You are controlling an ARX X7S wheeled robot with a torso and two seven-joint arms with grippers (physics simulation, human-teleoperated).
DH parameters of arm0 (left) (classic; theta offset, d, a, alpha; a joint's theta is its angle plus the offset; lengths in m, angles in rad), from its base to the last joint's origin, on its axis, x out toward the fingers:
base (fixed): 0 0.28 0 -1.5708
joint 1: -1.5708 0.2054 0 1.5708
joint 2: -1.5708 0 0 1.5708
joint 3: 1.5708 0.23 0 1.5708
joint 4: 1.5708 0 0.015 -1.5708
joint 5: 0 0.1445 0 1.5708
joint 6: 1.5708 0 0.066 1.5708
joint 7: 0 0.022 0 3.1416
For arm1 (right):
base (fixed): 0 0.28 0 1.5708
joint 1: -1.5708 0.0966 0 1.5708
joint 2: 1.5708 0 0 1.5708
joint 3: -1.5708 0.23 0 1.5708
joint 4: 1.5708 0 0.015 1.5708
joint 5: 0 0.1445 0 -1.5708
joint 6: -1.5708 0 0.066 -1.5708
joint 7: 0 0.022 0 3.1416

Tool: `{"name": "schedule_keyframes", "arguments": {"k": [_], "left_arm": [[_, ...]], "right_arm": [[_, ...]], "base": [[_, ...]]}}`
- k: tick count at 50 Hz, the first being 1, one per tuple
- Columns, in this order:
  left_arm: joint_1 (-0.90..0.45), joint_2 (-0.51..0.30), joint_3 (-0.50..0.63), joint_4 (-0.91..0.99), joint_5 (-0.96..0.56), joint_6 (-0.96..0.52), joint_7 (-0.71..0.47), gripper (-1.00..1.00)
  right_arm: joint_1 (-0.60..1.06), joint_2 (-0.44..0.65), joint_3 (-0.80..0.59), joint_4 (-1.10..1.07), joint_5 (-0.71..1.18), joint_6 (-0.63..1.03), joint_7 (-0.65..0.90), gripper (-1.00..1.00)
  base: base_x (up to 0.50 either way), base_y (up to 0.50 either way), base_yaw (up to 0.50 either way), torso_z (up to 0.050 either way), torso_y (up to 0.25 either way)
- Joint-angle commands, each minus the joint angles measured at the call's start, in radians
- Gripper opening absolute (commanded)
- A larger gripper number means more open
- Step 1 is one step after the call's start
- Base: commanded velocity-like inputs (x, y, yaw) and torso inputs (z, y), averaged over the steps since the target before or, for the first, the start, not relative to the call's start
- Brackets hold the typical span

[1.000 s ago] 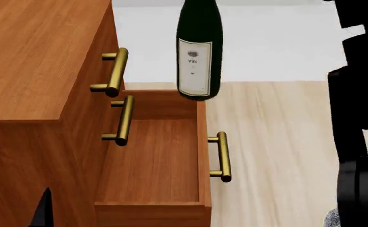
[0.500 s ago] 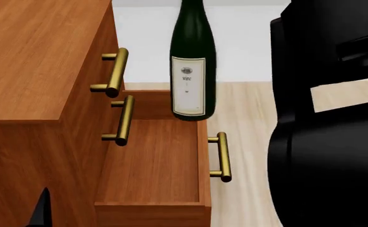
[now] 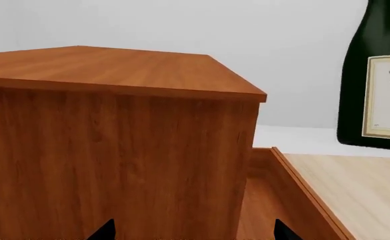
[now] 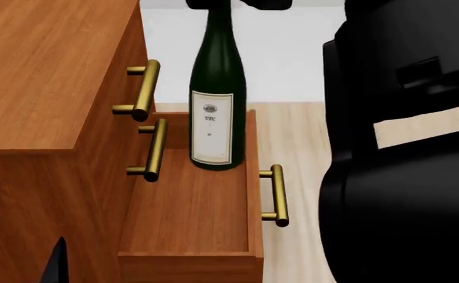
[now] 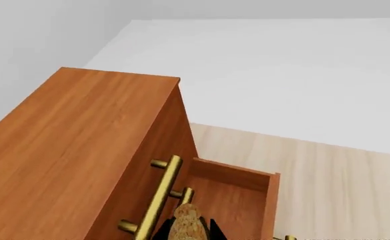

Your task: Put the wine bottle in the bottom drawer of the cabinet.

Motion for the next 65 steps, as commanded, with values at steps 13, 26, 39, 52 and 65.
{"name": "schedule_keyframes", "arguments": {"k": [13,26,39,52,65], "left_arm": [[0.007,0.002,0.007,-0.002,0.006,0.014,0.012,1.0],[0.01,-0.001,0.01,-0.001,0.015,0.02,0.016,1.0],[0.009,0.002,0.019,-0.004,0.026,0.017,0.018,1.0],[0.011,0.001,0.02,-0.01,0.029,0.019,0.015,1.0],[0.009,0.003,0.02,-0.019,0.026,0.023,0.02,1.0]], "right_arm": [[-0.024,-0.002,-0.462,0.0,0.52,-0.094,0.039,-1.0],[-0.04,-0.002,-0.433,0.0,0.503,-0.097,0.054,-1.0],[-0.003,-0.002,-0.829,0.0,0.88,-0.184,0.056,-1.0],[0.033,-0.002,-1.157,-0.002,1.162,-0.244,0.008,-1.0],[0.04,-0.002,-1.111,-0.002,1.141,-0.209,0.003,-1.0]], "base": [[0.0,0.0,0.0,0.001,0.001],[0.0,0.0,0.0,0.0,0.001],[0.0,0.0,0.0,0.0,-0.061],[0.0,0.0,0.0,0.0,-0.126],[0.0,0.0,0.0,0.0,-0.128]]}}
